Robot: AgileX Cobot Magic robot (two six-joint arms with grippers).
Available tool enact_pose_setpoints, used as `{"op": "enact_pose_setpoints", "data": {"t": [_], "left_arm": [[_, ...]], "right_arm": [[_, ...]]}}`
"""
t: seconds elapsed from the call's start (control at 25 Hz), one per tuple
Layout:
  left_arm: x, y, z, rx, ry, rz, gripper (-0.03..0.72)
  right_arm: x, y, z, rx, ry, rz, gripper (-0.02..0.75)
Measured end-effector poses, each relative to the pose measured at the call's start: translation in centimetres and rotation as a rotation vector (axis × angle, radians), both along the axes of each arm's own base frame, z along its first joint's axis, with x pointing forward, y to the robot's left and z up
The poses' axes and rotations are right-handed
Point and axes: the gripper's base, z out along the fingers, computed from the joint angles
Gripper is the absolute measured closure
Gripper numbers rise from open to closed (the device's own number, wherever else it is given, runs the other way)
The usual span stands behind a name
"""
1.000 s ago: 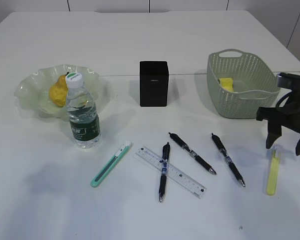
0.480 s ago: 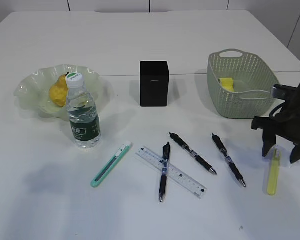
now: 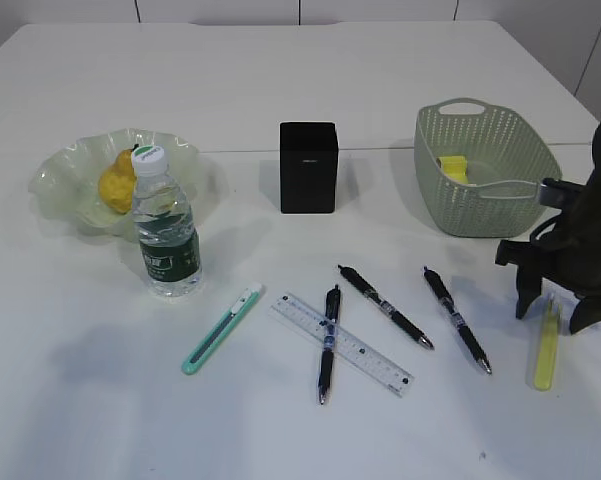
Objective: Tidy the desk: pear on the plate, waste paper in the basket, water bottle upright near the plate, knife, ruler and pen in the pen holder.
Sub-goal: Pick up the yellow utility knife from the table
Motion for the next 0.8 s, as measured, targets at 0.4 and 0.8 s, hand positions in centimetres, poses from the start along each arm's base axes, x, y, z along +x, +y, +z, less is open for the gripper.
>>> {"op": "enact_pose_setpoints", "data": {"t": [0.4,0.8], "left_arm": [[0.09,-0.01,0.06,-0.002,-0.012,0.000,0.214],[0.10,0.00,0.06,0.000,-0.013,0.000,0.214]], "right_arm": [[0.23,-0.05,-0.35,-0.005,-0.016,0.003,0.270],[0.23,-0.07,-0.47,-0.008,-0.012,0.005,0.426]]}}
